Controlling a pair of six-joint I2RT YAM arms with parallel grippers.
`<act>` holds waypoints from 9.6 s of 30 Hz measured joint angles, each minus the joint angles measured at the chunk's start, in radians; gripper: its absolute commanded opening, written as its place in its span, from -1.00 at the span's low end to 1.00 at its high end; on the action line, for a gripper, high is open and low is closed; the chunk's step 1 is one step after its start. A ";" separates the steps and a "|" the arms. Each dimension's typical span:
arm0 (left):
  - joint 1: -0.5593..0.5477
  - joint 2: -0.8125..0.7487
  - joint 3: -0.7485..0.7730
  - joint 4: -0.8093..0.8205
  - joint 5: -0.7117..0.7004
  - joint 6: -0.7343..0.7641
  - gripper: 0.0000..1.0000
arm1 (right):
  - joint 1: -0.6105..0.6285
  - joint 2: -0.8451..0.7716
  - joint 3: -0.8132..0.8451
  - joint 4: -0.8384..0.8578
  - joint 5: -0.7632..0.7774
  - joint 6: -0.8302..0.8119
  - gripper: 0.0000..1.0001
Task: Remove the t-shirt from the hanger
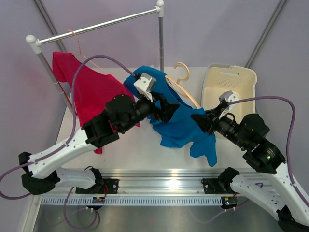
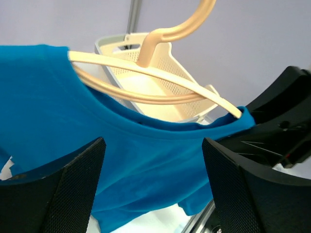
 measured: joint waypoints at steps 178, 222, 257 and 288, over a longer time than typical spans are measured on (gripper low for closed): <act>-0.022 -0.150 -0.089 -0.257 0.012 0.034 -1.00 | -0.001 0.333 0.644 -0.543 -0.293 -0.069 0.75; -0.021 -0.203 -0.026 -0.232 -0.048 0.048 0.98 | 0.116 0.307 0.267 -0.347 -0.144 -0.077 -1.00; -0.021 -0.500 -0.497 -0.167 -0.079 -0.082 0.98 | 0.118 0.661 0.715 -0.296 0.246 -0.087 -1.00; -0.021 -0.533 -0.812 0.159 -0.084 -0.089 0.98 | 0.118 1.456 1.490 -0.165 0.516 -0.261 -1.00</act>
